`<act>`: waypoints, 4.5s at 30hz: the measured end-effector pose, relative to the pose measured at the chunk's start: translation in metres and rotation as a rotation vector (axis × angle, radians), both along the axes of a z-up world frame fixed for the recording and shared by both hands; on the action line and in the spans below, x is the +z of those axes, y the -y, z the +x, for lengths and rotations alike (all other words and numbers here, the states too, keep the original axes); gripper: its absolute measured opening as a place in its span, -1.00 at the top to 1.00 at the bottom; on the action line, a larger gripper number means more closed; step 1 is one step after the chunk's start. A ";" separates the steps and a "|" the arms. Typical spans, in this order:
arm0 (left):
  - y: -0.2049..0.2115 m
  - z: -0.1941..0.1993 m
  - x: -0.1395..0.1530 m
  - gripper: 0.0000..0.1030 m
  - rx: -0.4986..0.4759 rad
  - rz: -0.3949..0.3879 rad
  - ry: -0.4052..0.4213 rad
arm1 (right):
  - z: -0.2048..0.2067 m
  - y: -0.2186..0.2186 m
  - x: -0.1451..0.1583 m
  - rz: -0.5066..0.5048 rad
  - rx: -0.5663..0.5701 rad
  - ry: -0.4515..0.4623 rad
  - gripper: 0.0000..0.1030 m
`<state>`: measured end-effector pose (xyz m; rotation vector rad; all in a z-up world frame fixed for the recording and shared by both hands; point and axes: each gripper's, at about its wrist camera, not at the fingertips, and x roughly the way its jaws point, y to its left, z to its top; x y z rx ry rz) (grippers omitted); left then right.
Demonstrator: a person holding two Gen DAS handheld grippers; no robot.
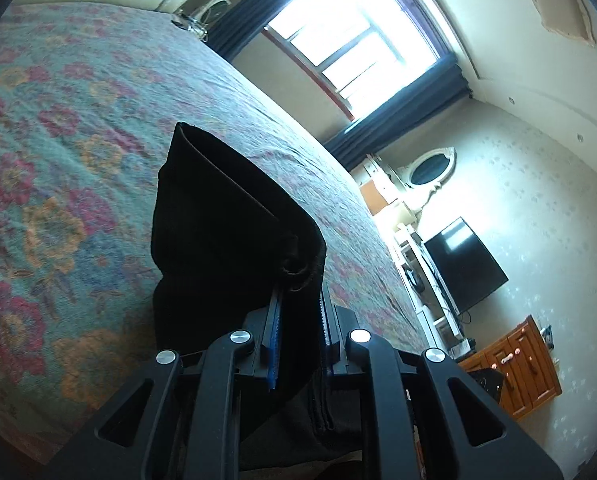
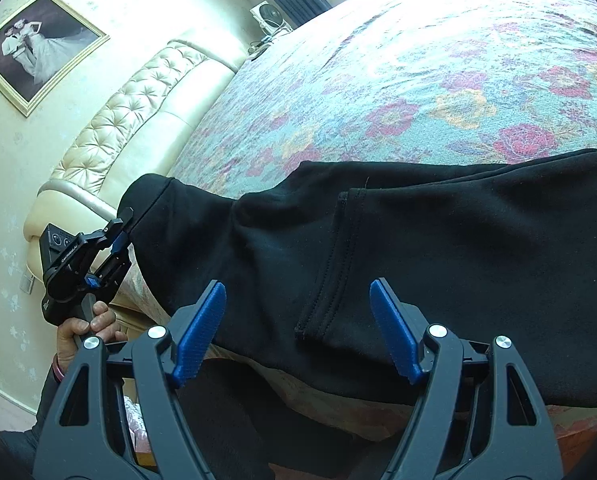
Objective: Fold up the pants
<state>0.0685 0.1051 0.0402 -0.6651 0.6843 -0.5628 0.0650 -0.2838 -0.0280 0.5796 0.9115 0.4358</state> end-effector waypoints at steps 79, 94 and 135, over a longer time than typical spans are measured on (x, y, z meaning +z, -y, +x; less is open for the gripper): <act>0.147 0.010 -0.092 -0.41 -0.279 0.318 -0.149 | -0.013 0.179 -0.043 0.160 -0.155 -0.214 0.72; 0.151 0.009 -0.091 -0.43 -0.294 0.327 -0.142 | -0.031 0.188 -0.060 0.193 -0.118 -0.268 0.76; 0.150 0.019 -0.096 -0.74 -0.337 0.262 -0.201 | -0.034 0.238 -0.090 0.368 -0.190 -0.250 -0.70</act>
